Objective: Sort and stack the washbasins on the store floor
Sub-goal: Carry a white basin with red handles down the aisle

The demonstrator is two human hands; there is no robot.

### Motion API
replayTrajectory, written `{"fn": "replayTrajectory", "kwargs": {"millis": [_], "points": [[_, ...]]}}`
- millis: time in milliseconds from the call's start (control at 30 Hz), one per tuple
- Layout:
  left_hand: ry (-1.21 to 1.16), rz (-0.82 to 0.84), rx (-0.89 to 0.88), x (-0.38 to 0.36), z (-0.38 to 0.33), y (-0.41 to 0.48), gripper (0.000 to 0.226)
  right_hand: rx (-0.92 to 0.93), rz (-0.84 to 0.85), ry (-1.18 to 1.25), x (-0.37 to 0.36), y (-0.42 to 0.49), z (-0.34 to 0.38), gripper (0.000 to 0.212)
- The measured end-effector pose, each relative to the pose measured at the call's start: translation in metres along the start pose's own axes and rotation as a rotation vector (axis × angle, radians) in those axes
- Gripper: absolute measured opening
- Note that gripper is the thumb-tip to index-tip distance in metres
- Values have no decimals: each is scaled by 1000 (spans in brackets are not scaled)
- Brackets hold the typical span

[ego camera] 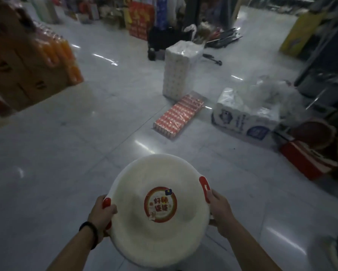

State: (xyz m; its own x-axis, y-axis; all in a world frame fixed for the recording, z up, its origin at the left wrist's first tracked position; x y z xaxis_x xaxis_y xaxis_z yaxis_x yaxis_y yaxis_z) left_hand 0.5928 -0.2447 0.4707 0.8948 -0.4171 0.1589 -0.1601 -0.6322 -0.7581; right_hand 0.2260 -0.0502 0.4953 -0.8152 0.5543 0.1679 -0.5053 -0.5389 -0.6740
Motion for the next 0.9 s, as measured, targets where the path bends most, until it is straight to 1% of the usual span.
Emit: {"fn": "replayTrajectory", "kwargs": {"millis": [167,233,333,433,467,533,567,600,633,733,767,833,900], "points": [[150,116,-116,-128,-88,6,42,-48,-166,202,123,-1,-9,31],[237,166,-152,-176,-113,17,46,-72,-234,271,165,-2,-17,34],[359,248,-222,-253,-143,46,60,-126,-332,369,220,-8,-36,34],[475,355,-287,-345,-174,45,57,-160,-436,476,271,-23,-54,35],[503,409,-311,-375,-182,45,58,-167,-474,502,286,-28,-61,39],[593,528,-314,-440,-190,46,65,-194,-561,599,314,-46,-77,55],[633,564,-304,-462,-191,45,64,-212,-586,639,323,-55,-84,61],[665,601,-307,-484,-192,45,61,-229,-615,667,331,-65,-90,62],[713,650,-309,-516,-195,39,58,-237,-667,710,344,-79,-97,57],[779,806,-329,-611,-202,17,60,-193,-827,786,384,-114,-111,23],[777,846,-332,-641,-203,7,56,-191,-867,796,395,-124,-118,17],[781,903,-342,-693,-199,-9,40,-219,-944,805,413,-141,-134,23],[820,943,-351,-737,-192,-20,39,-228,-974,836,429,-150,-146,25]]}}
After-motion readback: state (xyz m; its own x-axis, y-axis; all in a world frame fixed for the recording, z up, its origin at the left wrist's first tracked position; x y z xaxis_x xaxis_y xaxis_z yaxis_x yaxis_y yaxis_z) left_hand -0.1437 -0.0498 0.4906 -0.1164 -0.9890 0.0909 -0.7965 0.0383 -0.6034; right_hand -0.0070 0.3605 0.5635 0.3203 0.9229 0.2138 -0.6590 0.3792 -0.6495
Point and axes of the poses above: each hand's wrist, its own y-axis towards the middle knuckle, its own x-axis out of the back of the hand, z = x × y, the point moved 10 cm from there along y, towards the middle knuckle, and after that the axes turned 8 degrees about z, right-handed, at the moved point
